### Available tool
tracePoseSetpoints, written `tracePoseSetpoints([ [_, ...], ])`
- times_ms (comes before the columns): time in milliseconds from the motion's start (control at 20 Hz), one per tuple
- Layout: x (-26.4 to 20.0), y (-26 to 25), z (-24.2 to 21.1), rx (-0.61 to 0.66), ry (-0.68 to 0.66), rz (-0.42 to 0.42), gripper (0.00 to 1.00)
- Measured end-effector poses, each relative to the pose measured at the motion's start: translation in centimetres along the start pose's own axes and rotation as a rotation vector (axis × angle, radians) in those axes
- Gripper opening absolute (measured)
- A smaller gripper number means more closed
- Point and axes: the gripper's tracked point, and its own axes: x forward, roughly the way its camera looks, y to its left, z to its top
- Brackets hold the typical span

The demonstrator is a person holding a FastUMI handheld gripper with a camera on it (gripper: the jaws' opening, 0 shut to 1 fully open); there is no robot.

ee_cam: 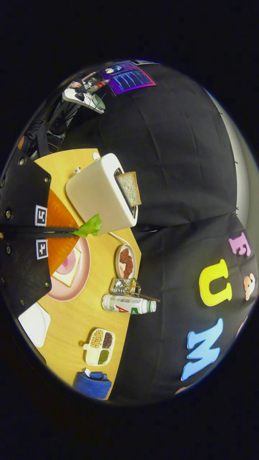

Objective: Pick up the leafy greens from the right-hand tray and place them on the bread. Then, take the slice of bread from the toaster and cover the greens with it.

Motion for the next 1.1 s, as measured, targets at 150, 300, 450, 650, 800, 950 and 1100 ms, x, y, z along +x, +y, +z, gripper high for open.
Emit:
tracePoseSetpoints([
  [150, 1.8, -3.3, -0.8, 0.014, 0.037, -0.060, 0.00],
  [300, 3.1, -5.4, -1.3, 0.017, 0.057, -0.101, 0.00],
  [450, 3.6, -7.2, -1.1, -0.035, 0.046, -0.162, 0.00],
  [650, 3.3, -8.9, 0.7, -0.114, -0.018, -0.245, 0.15],
  [800, 1.0, -9.6, 3.5, -0.120, -0.139, -0.368, 0.32],
  [950, -1.8, -8.0, 5.8, -0.131, -0.261, -0.468, 0.32],
  [1100, -2.4, -4.1, 6.7, -0.067, -0.323, -0.438, 0.31],
])
